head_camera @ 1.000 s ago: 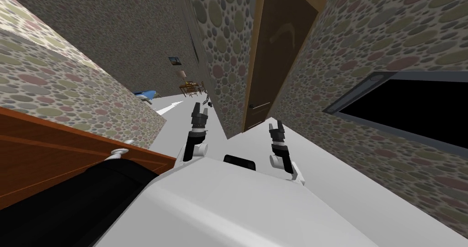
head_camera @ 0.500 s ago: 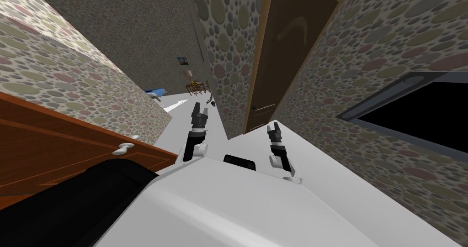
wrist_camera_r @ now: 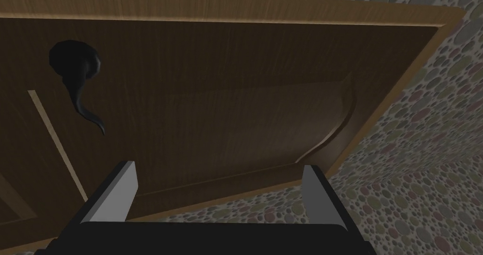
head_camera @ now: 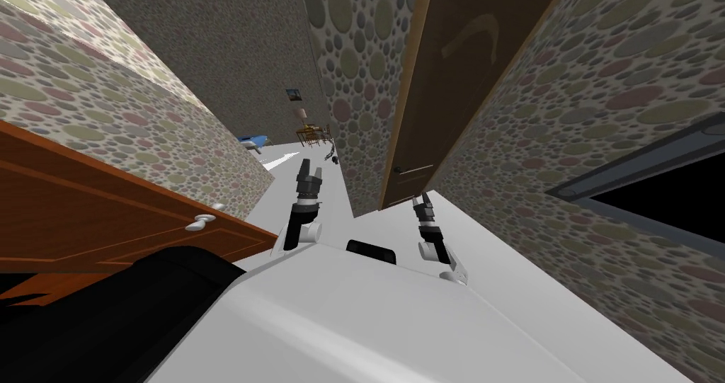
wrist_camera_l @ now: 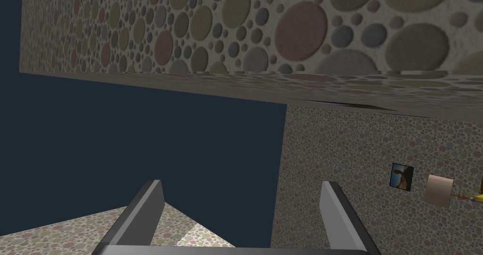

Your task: Pull the door open

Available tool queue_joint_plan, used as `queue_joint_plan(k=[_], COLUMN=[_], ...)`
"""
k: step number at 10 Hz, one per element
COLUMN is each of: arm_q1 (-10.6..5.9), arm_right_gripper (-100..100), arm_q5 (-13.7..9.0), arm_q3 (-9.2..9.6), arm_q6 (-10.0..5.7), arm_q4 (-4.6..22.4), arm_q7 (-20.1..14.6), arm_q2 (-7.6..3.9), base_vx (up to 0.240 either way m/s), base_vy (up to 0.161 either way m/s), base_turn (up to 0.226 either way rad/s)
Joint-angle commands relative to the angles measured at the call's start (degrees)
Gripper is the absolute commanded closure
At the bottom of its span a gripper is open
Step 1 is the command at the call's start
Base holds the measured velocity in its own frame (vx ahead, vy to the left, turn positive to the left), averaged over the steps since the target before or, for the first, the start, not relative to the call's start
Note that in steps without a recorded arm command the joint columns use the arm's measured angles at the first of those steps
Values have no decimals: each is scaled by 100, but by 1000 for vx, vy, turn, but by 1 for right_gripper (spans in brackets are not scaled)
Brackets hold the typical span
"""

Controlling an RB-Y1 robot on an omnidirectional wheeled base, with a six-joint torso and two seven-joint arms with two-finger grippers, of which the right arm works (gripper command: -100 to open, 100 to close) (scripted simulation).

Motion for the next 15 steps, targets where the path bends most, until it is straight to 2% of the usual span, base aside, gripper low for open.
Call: queue_joint_plan(k=[1, 2, 15], arm_q1=[-123, -123, -881], arm_right_gripper=[-100, -100, -100], arm_q5=[-7, -7, -37], arm_q3=[27, 27, 255], arm_q6=[-67, -67, -508], arm_q4=[286, 299, 2313], arm_q7=[-54, -54, -409], arm_q2=[-79, -79, -617], base_vx=[81, 51, 65], base_vy=[-58, -38, -69], base_turn=[154, 44, 133])
